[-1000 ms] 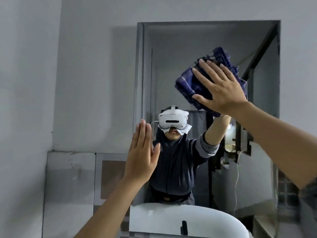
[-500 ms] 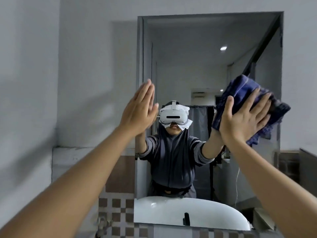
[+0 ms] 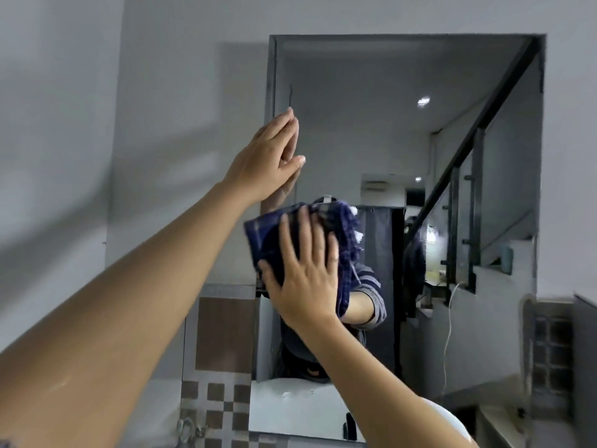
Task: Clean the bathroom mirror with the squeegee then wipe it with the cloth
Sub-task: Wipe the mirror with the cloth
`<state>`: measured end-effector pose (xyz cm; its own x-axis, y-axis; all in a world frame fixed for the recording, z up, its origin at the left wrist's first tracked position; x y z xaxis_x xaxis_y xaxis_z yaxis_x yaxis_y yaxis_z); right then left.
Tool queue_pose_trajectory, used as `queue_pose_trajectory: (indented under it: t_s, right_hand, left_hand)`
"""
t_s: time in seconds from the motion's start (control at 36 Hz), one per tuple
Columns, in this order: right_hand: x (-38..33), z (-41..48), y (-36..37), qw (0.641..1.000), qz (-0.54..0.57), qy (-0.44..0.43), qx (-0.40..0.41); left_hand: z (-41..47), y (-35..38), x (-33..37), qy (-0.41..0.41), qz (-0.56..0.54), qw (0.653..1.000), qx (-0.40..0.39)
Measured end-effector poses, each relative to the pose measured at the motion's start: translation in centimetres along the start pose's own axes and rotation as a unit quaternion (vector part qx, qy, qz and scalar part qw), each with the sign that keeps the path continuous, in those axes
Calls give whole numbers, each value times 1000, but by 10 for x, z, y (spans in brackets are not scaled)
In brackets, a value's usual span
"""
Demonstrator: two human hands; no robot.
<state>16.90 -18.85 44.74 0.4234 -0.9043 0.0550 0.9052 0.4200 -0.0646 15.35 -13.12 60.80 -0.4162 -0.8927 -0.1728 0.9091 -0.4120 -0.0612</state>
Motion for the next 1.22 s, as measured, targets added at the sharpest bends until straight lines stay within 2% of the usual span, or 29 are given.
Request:
queue_pose_trajectory:
  t_s: [0.06,0.14,0.19,0.25,0.33,0.42,0.47,0.56,0.64,0.75,0.81,0.89,0.97,1.03,1.11,1.22]
  right_hand:
    - [-11,-22,3,993,0,-117,-26]
    - [2,-52,-1,953,-22,-293,-71]
    - [30,-59,-9,930,-51,-353,-86]
    - [66,-52,-24,931,-82,-348,-69]
    - [128,-31,-55,966,-118,-230,-4]
    - [199,-24,-82,988,-149,-16,41]
    - [236,-36,-97,977,-129,149,83]
    - [255,-69,-105,921,-98,347,147]
    - [236,-94,-96,889,-75,421,166]
    - [187,-107,-70,893,-40,423,145]
    - [156,-105,-56,912,-28,392,119]
    - [104,-93,-32,952,-25,297,65]
    - [51,-85,-10,987,-21,158,3]
    - [21,-88,0,998,-12,54,-25]
    - [-6,-111,8,993,9,-101,-56]
    - [0,-153,7,949,12,-298,-103]
  left_hand:
    - [-3,2,1,-16,2,1000,7]
    - [-9,4,4,-43,6,999,21]
    - [-14,5,7,-59,6,998,32]
    - [-20,8,13,-72,2,996,44]
    - [-36,17,22,-83,-8,995,51]
    - [-54,26,33,-65,-12,997,49]
    - [-63,29,36,-54,-10,997,51]
    - [-69,30,37,-46,-5,997,54]
    - [-70,30,38,-48,-6,998,46]
    - [-72,30,38,-52,-5,998,40]
    - [-76,30,38,-48,-3,998,33]
    - [-84,27,38,-33,-5,999,27]
    - [-92,25,39,-26,-14,999,15]
    - [-96,24,39,-20,-16,1000,9]
    - [-100,24,39,-13,-16,1000,6]
    - [-101,26,37,-18,-13,1000,12]
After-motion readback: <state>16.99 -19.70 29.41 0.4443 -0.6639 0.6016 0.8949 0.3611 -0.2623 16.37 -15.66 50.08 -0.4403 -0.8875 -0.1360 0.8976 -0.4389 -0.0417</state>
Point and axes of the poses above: each hand's wrist, its own z-axis towards the middle knuckle, its own y-axis out of the palm, x = y × z, the point moved 10 cm from there along z, towards the middle knuckle, and after that the axes turned 14 degrees about x, right-handed, at the moved point
